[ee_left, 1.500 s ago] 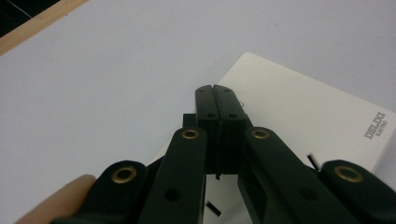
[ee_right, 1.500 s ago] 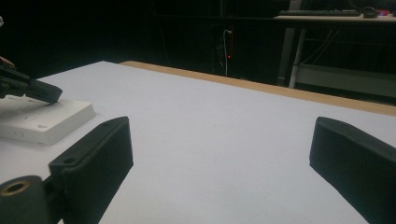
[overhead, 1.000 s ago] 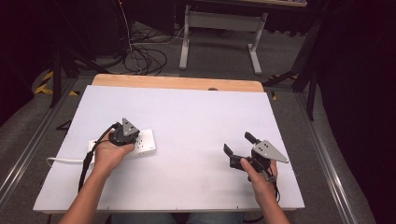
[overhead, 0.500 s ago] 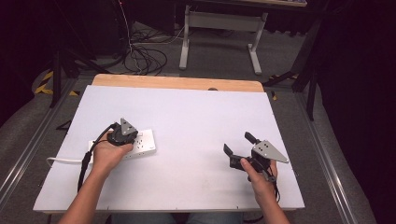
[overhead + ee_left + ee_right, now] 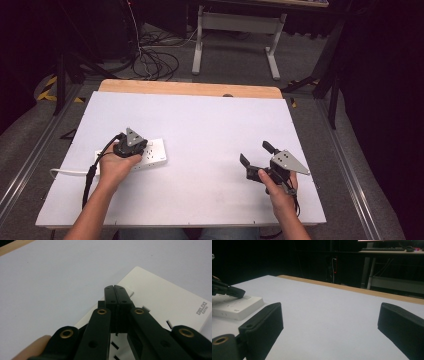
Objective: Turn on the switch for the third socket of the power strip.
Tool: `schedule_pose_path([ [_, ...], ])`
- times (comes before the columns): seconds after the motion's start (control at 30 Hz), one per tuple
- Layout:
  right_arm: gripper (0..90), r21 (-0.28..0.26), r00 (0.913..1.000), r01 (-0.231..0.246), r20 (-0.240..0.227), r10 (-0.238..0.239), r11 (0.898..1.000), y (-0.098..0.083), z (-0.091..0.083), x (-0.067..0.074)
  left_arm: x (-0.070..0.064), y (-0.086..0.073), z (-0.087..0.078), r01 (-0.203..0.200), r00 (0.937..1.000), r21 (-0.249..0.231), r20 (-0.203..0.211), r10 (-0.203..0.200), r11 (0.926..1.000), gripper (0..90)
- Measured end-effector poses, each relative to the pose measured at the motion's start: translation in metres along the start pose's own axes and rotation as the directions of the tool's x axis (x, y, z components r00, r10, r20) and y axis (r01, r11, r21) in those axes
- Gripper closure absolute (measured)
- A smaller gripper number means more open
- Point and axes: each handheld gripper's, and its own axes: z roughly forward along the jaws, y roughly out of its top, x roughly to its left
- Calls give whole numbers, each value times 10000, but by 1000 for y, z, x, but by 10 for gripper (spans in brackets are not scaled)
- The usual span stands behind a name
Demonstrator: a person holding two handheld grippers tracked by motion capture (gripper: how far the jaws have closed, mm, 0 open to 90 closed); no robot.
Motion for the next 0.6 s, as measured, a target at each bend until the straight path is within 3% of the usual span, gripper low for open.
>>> schedule_pose_path([
  [0.27,66,16,10000,-8,-2,8,10000,0,0,0,-1,-3,0,400,9991,-209,-108,-402,9990,899],
  [0.33,66,2,10000,-28,5,28,10000,0,0,-1,-1,-3,-1,490,9988,-314,59,-489,9983,899],
  [0.37,66,12,10000,-20,-9,20,10000,0,0,0,0,-2,-4,775,9969,-704,217,-761,9945,899],
  [0.4,66,11,10000,3,-9,-3,10000,0,0,0,0,-2,-4,775,9969,-704,217,-761,9945,899],
  [0.6,67,23,10000,5,-39,-5,10000,0,3,0,3,1,-24,1261,9920,-1952,348,-1216,9726,899],
])
